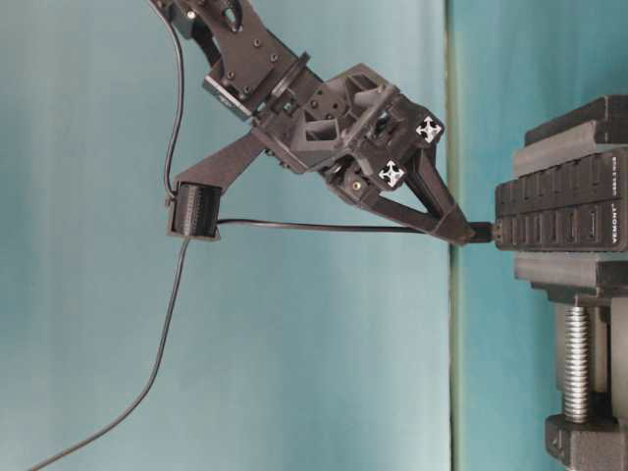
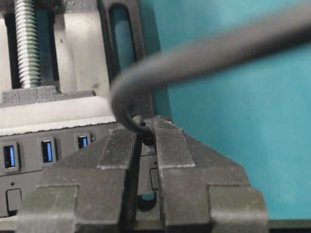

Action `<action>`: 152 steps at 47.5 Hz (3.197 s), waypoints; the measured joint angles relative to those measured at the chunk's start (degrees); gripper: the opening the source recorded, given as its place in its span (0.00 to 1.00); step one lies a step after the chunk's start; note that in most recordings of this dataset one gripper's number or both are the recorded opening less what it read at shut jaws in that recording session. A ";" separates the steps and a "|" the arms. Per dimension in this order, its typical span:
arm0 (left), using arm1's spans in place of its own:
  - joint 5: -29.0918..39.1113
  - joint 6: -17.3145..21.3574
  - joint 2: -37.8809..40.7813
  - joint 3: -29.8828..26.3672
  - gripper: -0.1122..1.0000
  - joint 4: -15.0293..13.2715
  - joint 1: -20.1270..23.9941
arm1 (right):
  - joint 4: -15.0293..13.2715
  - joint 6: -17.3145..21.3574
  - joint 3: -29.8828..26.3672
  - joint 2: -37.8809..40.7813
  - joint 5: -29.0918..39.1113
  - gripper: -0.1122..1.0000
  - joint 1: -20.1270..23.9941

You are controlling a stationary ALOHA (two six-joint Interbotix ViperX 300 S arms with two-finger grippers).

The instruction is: Insert the USB into the center port of the fixed hub

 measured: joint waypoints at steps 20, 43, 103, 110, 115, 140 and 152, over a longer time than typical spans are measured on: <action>0.00 0.00 -0.09 0.00 0.10 -0.09 0.00 | 0.00 0.00 0.00 0.00 0.00 0.17 0.09; 0.00 0.00 -0.09 0.00 0.10 -0.09 -0.26 | 0.35 0.00 -1.67 -3.43 5.36 0.17 0.53; 0.00 -0.09 0.18 0.00 0.10 0.00 -0.26 | 2.90 0.00 -3.96 -4.83 10.72 0.17 5.98; 0.09 -0.09 0.18 0.00 0.10 0.00 -0.18 | 3.16 0.09 -3.96 -4.83 10.72 0.17 5.98; 0.09 -0.09 0.18 0.00 0.10 0.00 -0.26 | 3.52 0.00 -3.96 -4.83 10.72 0.17 6.33; 0.00 -0.09 0.79 0.00 0.10 0.00 -0.26 | 3.87 0.09 -3.96 -3.78 10.72 0.17 7.29; 0.00 -0.09 0.88 0.00 0.10 0.00 -0.26 | 3.96 1.93 -3.96 -2.55 10.63 0.17 7.38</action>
